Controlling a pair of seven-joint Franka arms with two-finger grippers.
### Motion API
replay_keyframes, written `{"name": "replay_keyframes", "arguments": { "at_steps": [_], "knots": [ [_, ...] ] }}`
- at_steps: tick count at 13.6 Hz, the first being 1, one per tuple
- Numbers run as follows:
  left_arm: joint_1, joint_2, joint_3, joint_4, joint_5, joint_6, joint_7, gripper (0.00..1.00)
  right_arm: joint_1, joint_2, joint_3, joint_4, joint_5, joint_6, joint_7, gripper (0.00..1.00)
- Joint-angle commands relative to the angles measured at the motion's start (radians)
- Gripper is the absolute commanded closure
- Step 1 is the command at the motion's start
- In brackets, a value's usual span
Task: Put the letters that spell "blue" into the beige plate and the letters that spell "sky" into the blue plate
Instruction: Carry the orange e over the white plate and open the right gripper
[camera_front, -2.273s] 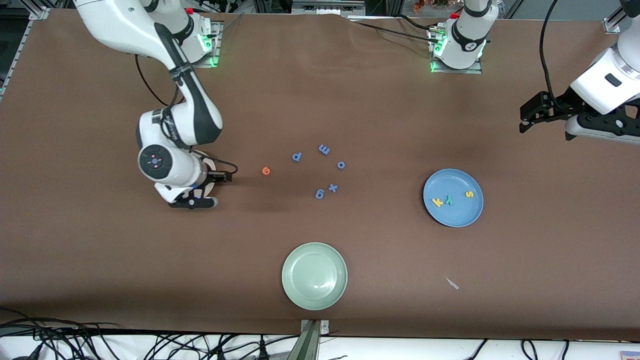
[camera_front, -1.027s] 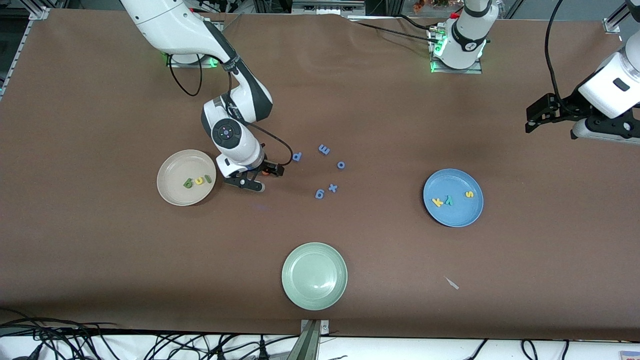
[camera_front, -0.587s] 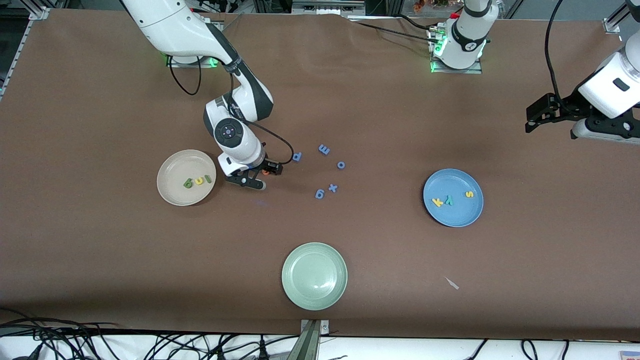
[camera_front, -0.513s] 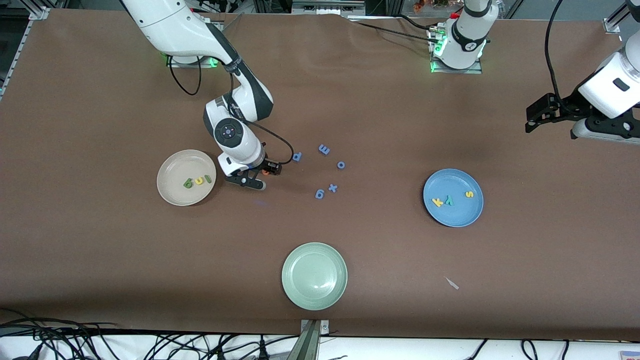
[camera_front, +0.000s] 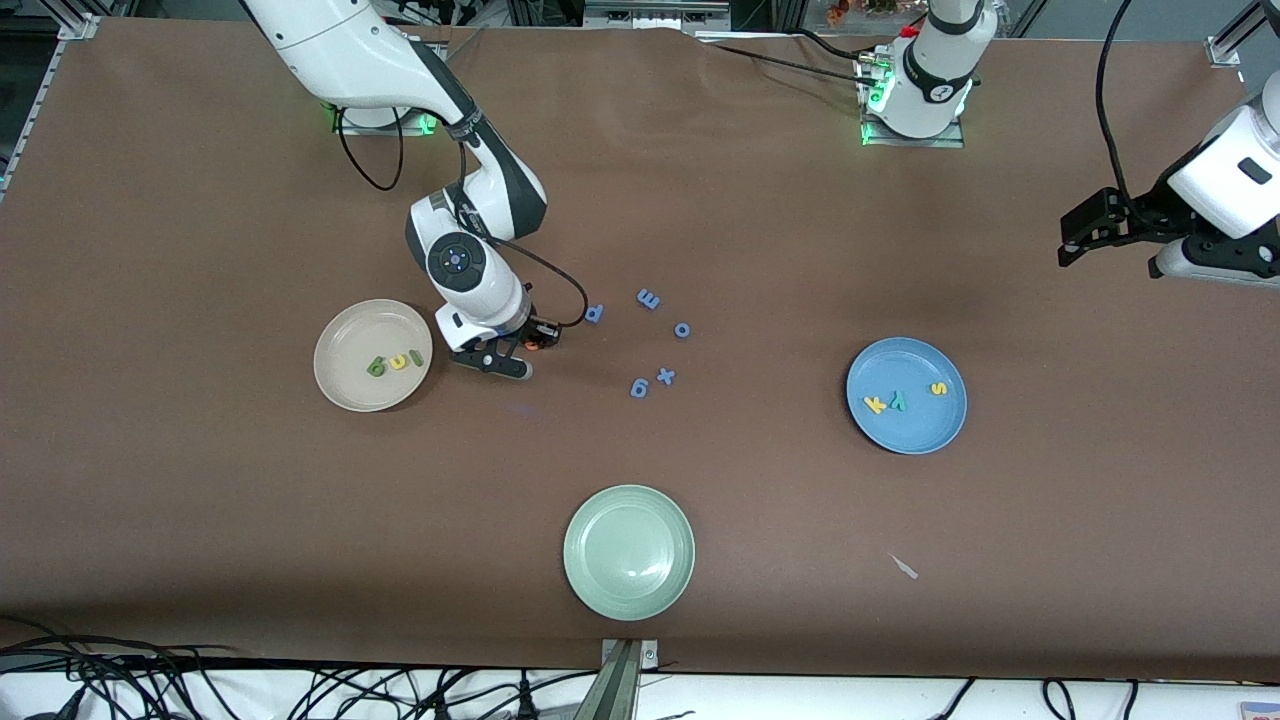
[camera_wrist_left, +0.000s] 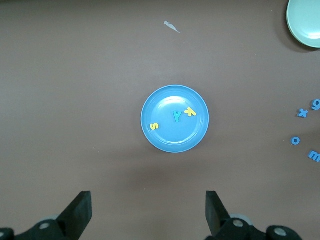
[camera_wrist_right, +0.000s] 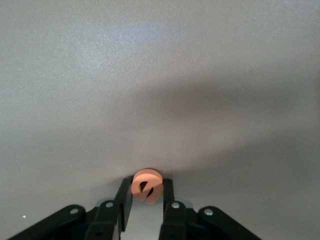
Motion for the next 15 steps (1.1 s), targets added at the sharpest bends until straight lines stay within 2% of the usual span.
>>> {"name": "replay_keyframes", "arguments": {
  "at_steps": [1,3,4,6,8,11,14,15],
  "knots": [
    [0.005,-0.008,-0.001,-0.001,-0.014,-0.009,0.002,0.0,0.003,0.008,0.0,0.0,0.011,0.012,0.004,0.85],
    [0.003,-0.008,-0.001,-0.001,-0.014,-0.009,0.002,0.0,-0.004,-0.004,-0.008,0.034,0.011,-0.029,-0.01,0.87],
    [0.003,-0.008,-0.001,-0.001,-0.014,-0.009,0.0,0.0,-0.008,-0.007,-0.014,0.07,0.011,-0.094,-0.017,0.89],
    [0.003,-0.008,-0.001,-0.001,-0.014,-0.009,0.002,0.0,-0.013,-0.02,-0.055,0.152,0.008,-0.248,-0.077,0.89],
    [0.003,-0.008,-0.003,-0.001,-0.014,-0.009,0.002,0.0,-0.014,-0.036,-0.121,0.189,0.008,-0.37,-0.201,0.89],
    [0.003,-0.008,-0.003,-0.001,-0.014,-0.009,0.002,0.0,-0.014,-0.049,-0.227,0.189,0.008,-0.452,-0.409,0.89],
    [0.003,-0.008,-0.003,-0.001,-0.014,-0.009,0.002,0.0,-0.014,-0.044,-0.293,0.183,0.007,-0.474,-0.545,0.87],
    [0.003,-0.008,-0.003,-0.001,-0.014,-0.009,0.002,0.0,-0.014,-0.044,-0.308,0.184,0.007,-0.484,-0.566,0.81]
  ]
}}
